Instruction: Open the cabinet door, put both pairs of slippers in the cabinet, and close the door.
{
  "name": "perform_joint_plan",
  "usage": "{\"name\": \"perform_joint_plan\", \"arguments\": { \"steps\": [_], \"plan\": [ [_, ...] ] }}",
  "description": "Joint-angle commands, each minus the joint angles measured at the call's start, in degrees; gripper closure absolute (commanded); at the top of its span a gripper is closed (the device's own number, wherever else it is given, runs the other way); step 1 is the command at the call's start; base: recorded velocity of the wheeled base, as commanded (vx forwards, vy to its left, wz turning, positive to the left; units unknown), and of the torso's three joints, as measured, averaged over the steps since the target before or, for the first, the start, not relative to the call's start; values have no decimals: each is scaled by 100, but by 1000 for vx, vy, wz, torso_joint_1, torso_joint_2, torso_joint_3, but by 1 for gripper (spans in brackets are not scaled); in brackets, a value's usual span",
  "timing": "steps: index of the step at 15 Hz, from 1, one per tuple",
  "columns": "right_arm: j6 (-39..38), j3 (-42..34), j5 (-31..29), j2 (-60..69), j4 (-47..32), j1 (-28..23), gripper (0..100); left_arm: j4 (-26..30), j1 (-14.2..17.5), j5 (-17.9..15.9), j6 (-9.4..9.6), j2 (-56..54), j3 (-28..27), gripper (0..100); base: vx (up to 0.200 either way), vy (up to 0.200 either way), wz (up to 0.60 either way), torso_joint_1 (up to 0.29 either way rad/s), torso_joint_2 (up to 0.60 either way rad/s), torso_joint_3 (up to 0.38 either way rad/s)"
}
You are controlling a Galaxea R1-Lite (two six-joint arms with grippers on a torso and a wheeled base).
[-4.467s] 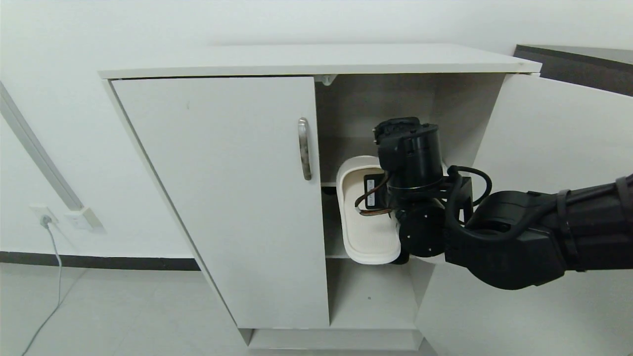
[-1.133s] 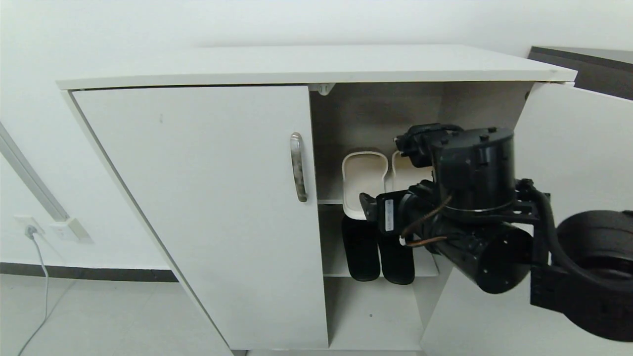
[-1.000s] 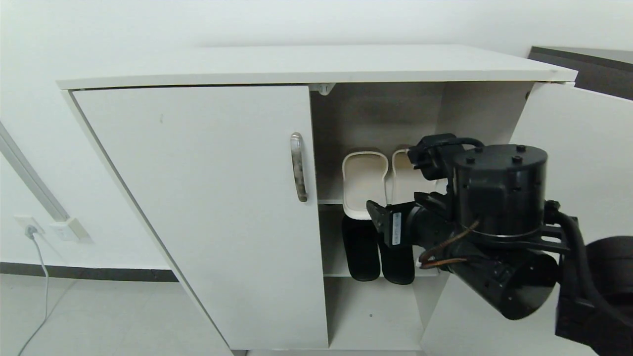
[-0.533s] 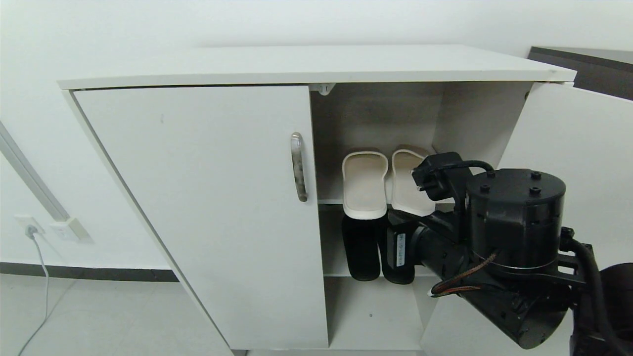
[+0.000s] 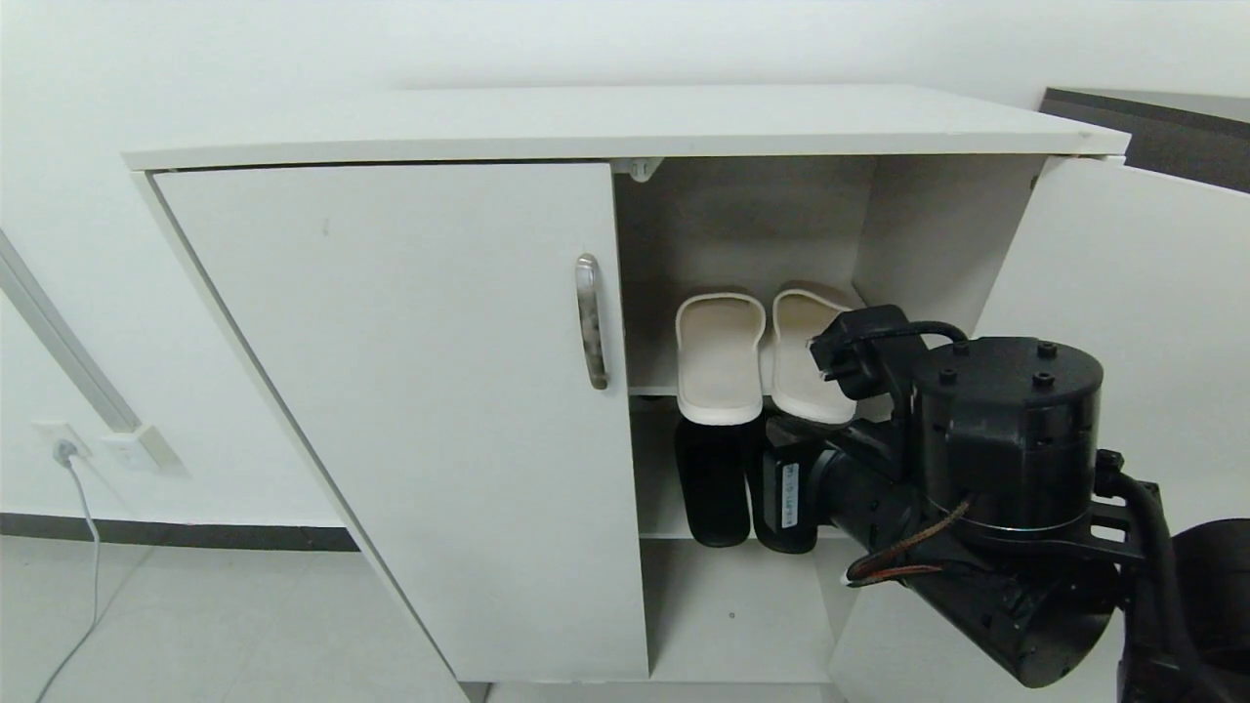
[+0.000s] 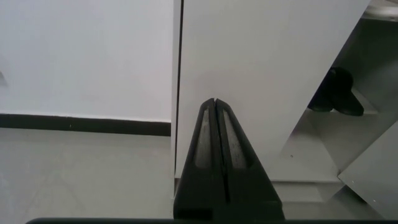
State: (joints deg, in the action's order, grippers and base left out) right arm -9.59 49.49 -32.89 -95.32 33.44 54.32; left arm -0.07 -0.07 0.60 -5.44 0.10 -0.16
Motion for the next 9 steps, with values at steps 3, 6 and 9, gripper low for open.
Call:
{"name": "perform_joint_plan", "arguments": {
  "steps": [3, 6, 9],
  "plan": [
    [1, -1, -16, -31, 5, 8, 100, -1, -1, 2, -1, -1, -2, 100, -200, 0, 0, 2, 1, 5],
    [-7, -19, -16, -48, 5, 8, 100, -1, -1, 2, -1, -1, -2, 100, -200, 0, 0, -2, 5, 7],
    [-16, -54, 2, -110, 5, 8, 100, -1, -1, 2, -1, -1, -2, 100, -200, 0, 0, 1, -1, 4]
  ]
}}
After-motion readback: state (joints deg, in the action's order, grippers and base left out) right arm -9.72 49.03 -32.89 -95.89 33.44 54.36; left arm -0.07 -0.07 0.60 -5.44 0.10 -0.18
